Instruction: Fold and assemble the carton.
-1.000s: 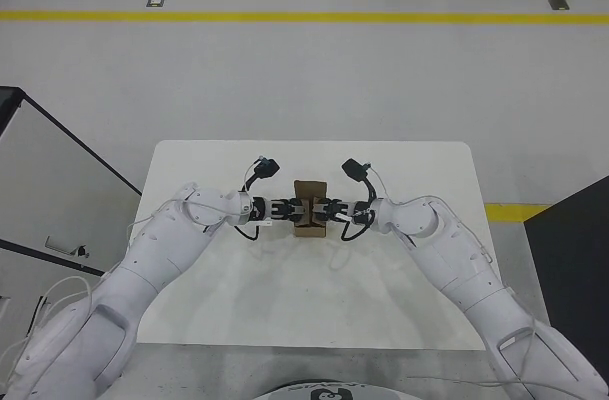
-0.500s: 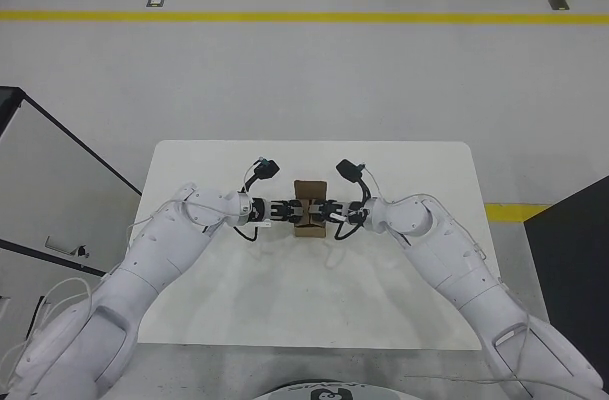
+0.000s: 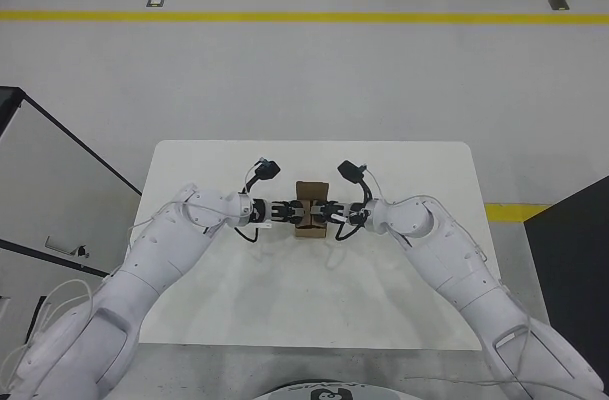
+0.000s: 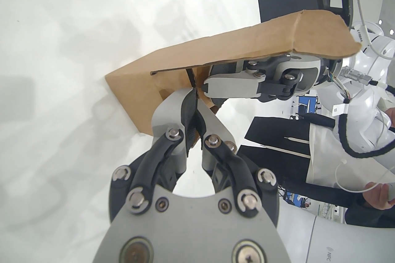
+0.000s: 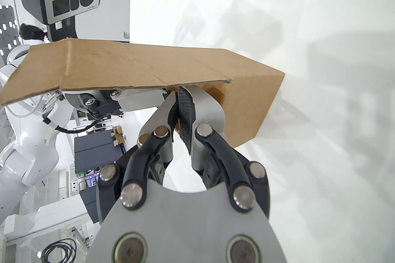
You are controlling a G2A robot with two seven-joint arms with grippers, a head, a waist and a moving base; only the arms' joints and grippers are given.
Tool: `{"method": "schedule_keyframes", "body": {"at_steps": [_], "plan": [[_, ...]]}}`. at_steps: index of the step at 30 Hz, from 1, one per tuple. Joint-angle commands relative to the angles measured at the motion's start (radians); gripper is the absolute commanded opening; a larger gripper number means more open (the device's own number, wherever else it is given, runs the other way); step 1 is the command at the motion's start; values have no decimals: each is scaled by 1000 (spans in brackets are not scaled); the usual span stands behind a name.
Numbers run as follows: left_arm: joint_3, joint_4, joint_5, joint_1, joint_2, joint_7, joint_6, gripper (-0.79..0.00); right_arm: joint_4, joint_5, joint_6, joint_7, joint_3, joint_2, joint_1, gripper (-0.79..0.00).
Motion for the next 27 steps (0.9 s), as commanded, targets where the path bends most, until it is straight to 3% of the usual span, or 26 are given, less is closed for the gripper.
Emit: {"method": "schedule_keyframes", "body": {"at_steps": [1,7,9,10,11,12,13,14,21,27], "plan": [[-6,-5,1,3,0,9,-11,-785,-7,7,-14,0,8,2,-7,-785],[-45,-33,-20,30,11,11,-60,-785,-54,64,-85,14,85,23,-61,-785],[-65,-50,-34,44,18,-1,-72,-785,-80,82,-103,26,118,34,-87,-594],[-75,-64,-45,53,22,-7,-78,-785,-94,90,-109,33,136,39,-100,-554],[-87,-80,-54,62,27,-14,-89,-785,-110,103,-117,41,156,45,-116,-431],[-99,-98,-52,69,32,-22,-101,-785,-125,123,-126,52,176,51,-133,-268],[-107,-112,-44,73,36,-28,-106,-742,-141,147,-136,72,194,56,-150,0],[-107,-112,-44,73,36,-28,-106,0,-156,169,-152,97,210,61,-164,0],[-108,-116,-42,78,36,-17,-104,0,-163,173,-158,107,221,64,-172,0],[-144,-180,-70,139,52,-37,-161,0,-189,304,-191,106,286,73,-202,0]]}}
